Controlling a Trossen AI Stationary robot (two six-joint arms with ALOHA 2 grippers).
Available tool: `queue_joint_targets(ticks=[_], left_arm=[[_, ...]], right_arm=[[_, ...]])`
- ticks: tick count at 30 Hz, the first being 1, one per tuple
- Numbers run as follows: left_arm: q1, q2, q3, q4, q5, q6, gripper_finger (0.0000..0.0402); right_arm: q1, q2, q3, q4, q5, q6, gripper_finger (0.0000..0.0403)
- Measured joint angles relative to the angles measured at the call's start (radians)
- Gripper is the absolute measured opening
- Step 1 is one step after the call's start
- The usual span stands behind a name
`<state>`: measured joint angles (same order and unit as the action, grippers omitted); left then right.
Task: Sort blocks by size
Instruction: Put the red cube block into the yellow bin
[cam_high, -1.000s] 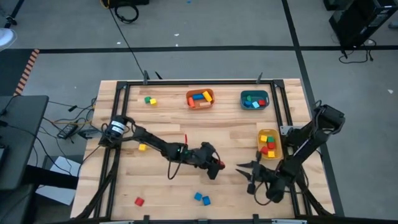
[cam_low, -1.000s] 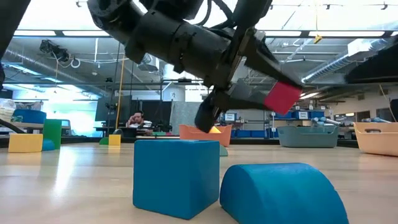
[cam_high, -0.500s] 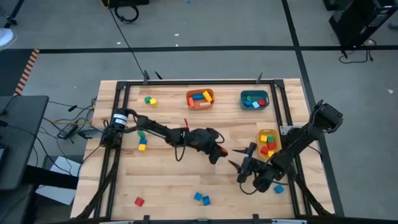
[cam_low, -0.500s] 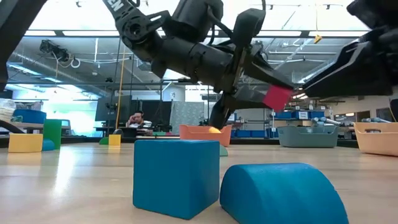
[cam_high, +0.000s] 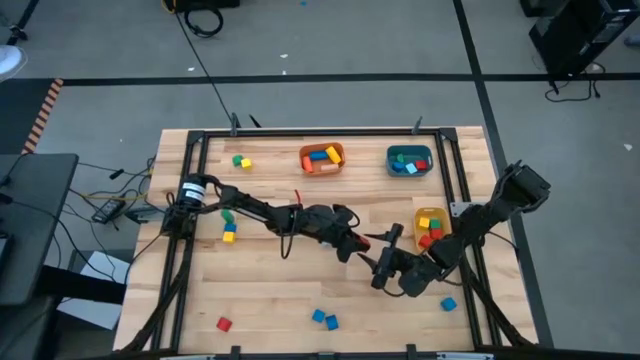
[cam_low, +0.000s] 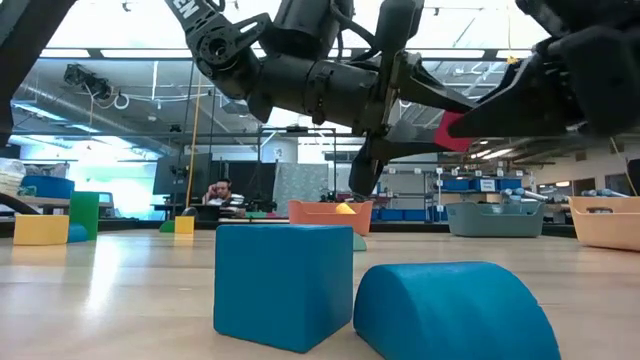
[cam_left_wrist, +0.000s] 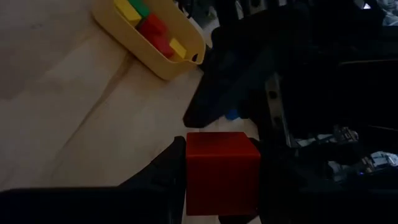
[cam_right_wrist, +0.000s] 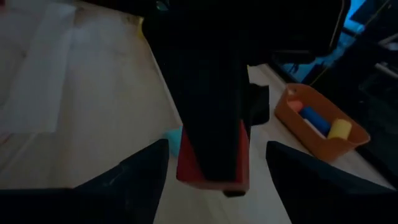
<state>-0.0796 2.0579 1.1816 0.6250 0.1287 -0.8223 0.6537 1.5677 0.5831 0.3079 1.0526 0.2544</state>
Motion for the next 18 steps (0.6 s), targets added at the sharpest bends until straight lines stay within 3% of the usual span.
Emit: queue_joint_targets(ticks=[6, 15, 18], left_arm=[[0.021, 0.0, 0.0, 0.005, 0.0, 0.004, 0.0145], [0.047, 0.0, 0.0, 0.001, 0.015, 0.004, 0.0159], [0.048, 0.0, -0.001, -0.001, -0.007, 0.038, 0.0168]], right_arm=[[-0.035, 0.0, 0.0, 0.006, -0.008, -0.022, 0.0257], [-0.063, 0.0, 0.0, -0.001, -0.001, -0.103, 0.0152], [-0.074, 0.0, -0.001, -0.001, -0.003, -0.108, 0.0145]])
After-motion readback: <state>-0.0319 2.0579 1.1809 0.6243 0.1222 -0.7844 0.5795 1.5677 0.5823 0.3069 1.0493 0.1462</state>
